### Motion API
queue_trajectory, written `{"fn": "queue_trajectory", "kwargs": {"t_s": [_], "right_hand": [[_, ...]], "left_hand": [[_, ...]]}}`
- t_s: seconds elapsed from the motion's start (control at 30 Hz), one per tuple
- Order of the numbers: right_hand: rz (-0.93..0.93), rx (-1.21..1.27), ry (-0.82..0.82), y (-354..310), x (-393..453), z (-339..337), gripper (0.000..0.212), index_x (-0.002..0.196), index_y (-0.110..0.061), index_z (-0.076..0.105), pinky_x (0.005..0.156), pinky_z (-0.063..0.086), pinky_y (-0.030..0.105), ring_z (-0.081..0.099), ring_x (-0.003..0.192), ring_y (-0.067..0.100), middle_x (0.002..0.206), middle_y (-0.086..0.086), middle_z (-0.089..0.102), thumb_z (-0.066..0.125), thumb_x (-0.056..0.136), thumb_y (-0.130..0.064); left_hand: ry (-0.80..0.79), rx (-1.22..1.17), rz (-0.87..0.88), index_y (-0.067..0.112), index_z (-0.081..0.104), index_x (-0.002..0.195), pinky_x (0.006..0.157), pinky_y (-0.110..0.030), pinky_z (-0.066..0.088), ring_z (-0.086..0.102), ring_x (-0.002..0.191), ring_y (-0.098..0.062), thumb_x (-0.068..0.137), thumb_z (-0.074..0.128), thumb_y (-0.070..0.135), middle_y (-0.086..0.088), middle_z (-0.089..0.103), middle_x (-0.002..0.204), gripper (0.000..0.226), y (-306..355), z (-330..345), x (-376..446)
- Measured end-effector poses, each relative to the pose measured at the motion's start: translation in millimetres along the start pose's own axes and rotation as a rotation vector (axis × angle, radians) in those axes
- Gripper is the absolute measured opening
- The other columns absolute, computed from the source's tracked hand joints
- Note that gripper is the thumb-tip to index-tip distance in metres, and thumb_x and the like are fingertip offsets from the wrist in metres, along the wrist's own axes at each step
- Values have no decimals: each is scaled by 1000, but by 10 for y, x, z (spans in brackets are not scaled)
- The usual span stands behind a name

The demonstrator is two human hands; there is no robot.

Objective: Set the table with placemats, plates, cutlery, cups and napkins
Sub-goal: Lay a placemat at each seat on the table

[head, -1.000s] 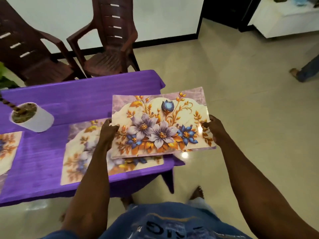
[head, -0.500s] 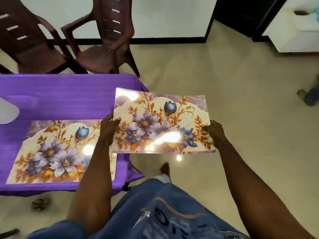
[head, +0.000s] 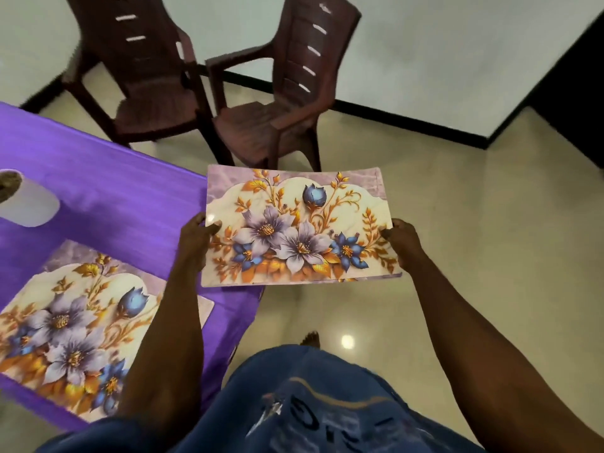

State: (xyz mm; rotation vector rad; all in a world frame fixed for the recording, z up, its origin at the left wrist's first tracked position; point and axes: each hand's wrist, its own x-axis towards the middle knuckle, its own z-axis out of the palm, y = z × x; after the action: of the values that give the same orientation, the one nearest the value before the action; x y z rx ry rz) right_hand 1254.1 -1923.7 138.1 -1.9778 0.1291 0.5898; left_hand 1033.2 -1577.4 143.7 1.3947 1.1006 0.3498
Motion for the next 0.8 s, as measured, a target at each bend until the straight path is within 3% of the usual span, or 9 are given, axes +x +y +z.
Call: {"fn": "queue_trajectory", "kwargs": {"t_s": [0.07, 0.2, 0.33, 0.47, 0.57, 0.63, 0.7, 0.8], "right_hand": [[-27, -35, -49, -279, 361, 62, 18, 106, -3, 68, 63, 49, 24, 63, 79, 20, 95, 12, 69, 58, 91, -3], [-93, -118, -210, -797, 1071, 303, 16, 94, -7, 66, 44, 44, 12, 58, 65, 12, 78, 4, 65, 54, 90, 2], [-171, -235, -387, -1249, 1832, 622, 16, 94, -9, 65, 48, 46, 17, 60, 67, 13, 79, 3, 66, 53, 89, 1], [-212, -365, -555, -1715, 2446, 868, 22, 108, -8, 65, 69, 52, 28, 66, 83, 21, 99, 7, 70, 56, 88, -10], [-229, -406, -675, -2091, 2724, 949, 16, 93, -10, 67, 58, 56, 24, 67, 76, 21, 90, 10, 70, 56, 87, 0], [-269, -453, -744, -2276, 2904, 1058, 13, 79, -18, 66, 70, 61, 33, 70, 75, 21, 87, 8, 73, 60, 83, -7], [-305, -530, -809, -2423, 3013, 1225, 5, 79, -20, 65, 73, 59, 36, 70, 76, 18, 84, 2, 72, 61, 82, -17], [-352, -580, -919, -2623, 3015, 1610, 9, 92, -14, 63, 66, 54, 28, 66, 74, 18, 87, 5, 69, 57, 91, -8]], "left_hand": [[65, -45, -4, 16, 64, 107, 49, -19, 50, 59, 54, -6, 89, 66, 4, -7, 67, 89, 22, 138, 73, 126], [194, -147, -41, 15, 65, 112, 54, -23, 53, 63, 60, -10, 87, 67, 3, -7, 69, 93, 27, 269, 141, 312], [381, -184, -85, 13, 66, 115, 50, -23, 52, 61, 60, -13, 87, 68, 7, -8, 69, 94, 28, 245, 285, 408], [589, -256, -131, 12, 66, 115, 42, -19, 46, 53, 44, -5, 88, 67, 8, -7, 65, 83, 27, 180, 628, 348], [757, -357, -164, 15, 65, 115, 42, -18, 45, 51, 46, -5, 88, 66, 7, -7, 64, 81, 28, 161, 972, 176], [833, -441, -183, 20, 66, 111, 50, -20, 49, 57, 55, -7, 88, 67, 5, -8, 67, 87, 28, 95, 1173, 68], [915, -507, -201, 23, 69, 102, 54, -23, 51, 60, 56, -8, 86, 68, 4, -9, 69, 89, 25, 20, 1357, -37], [1058, -596, -251, 27, 72, 96, 55, -23, 50, 57, 53, -9, 82, 72, 10, -8, 72, 87, 22, -134, 1463, -134]]}}
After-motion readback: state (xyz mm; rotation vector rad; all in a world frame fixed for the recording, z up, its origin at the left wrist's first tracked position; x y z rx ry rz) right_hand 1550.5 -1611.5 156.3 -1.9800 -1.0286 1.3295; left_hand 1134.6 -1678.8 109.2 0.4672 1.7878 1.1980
